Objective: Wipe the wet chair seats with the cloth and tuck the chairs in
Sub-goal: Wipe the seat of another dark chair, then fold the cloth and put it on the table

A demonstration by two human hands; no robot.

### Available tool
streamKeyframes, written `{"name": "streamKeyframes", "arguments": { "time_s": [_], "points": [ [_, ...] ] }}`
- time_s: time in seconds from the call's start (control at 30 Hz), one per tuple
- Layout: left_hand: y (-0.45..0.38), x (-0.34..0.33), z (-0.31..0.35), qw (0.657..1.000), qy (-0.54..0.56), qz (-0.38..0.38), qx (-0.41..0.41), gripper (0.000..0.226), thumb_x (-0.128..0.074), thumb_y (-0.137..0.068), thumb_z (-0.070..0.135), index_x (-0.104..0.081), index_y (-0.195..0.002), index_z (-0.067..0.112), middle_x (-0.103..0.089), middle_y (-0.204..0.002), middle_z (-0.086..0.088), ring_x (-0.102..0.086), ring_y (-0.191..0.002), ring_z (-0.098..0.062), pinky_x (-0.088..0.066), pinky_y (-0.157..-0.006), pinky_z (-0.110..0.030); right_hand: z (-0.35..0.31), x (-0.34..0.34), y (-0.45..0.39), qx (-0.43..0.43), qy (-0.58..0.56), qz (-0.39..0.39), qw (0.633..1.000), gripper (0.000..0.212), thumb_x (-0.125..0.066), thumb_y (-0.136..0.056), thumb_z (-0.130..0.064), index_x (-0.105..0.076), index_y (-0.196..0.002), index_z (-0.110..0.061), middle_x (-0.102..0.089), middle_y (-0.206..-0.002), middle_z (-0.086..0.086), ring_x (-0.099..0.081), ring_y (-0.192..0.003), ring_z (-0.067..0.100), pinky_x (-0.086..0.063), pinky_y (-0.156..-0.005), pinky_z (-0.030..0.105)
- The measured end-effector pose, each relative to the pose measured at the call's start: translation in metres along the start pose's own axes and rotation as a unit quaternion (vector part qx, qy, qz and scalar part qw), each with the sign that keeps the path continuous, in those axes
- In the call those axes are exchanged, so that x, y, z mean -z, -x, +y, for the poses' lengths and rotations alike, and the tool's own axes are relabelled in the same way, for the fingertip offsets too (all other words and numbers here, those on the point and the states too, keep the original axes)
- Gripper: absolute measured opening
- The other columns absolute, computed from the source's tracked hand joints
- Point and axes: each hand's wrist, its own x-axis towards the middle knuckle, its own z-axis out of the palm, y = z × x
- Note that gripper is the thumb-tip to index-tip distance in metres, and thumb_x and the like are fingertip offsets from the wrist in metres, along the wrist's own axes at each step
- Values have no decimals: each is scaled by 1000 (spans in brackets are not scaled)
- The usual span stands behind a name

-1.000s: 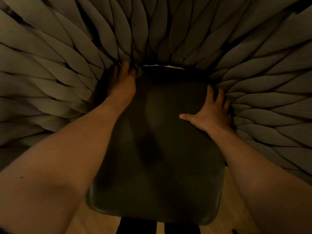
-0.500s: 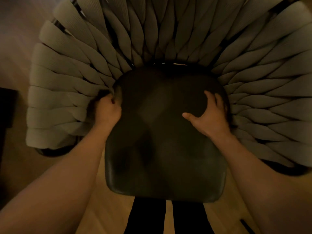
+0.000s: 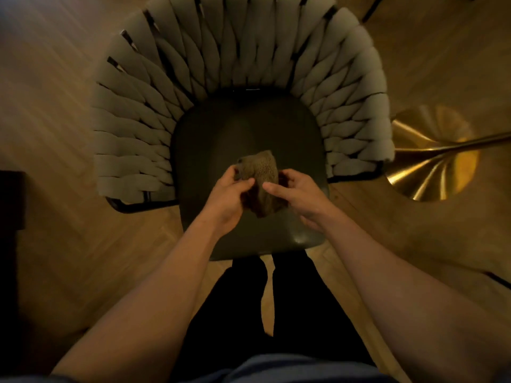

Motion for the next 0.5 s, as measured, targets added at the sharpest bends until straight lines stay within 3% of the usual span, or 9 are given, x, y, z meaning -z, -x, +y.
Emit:
{"name": "streamKeyframes", "arguments": {
  "time_s": [0.07,0.2,0.33,0.5],
  "points": [
    [20,-12,1,999,-1,-31,21,35,-40,-100,4,-52,-131,14,-63,-124,-8,-60,-114,-24,-52,-92,-39,2,-1,25,24,21,25,999,22,-78,-88,-11,-69,-105,-22,-75,-106,3,-72,-105,22,-61,-88,38],
    [58,-29,4,996,-78,-42,-2,23,-52,-97,13,-56,-120,15,-64,-120,-8,-61,-112,-25,-52,-91,-41,3,1,77,57,46,83,994,22,-74,-90,-5,-71,-96,-26,-75,-100,4,-71,-99,23,-59,-93,47],
    [87,-41,15,980,-179,-73,-39,26,-67,-89,19,-60,-114,17,-58,-122,-8,-60,-111,-22,-56,-86,-35,-3,10,123,53,41,58,996,19,-69,-94,-4,-70,-102,-21,-73,-103,13,-72,-98,27,-58,-91,47],
    [113,-66,24,964,-226,-123,-67,20,-59,-94,8,-60,-114,7,-66,-102,-7,-67,-93,-19,-60,-75,-31,-4,30,167,68,-20,43,997,23,-74,-91,-14,-67,-114,-15,-73,-112,13,-72,-103,25,-60,-90,39]
  ]
}}
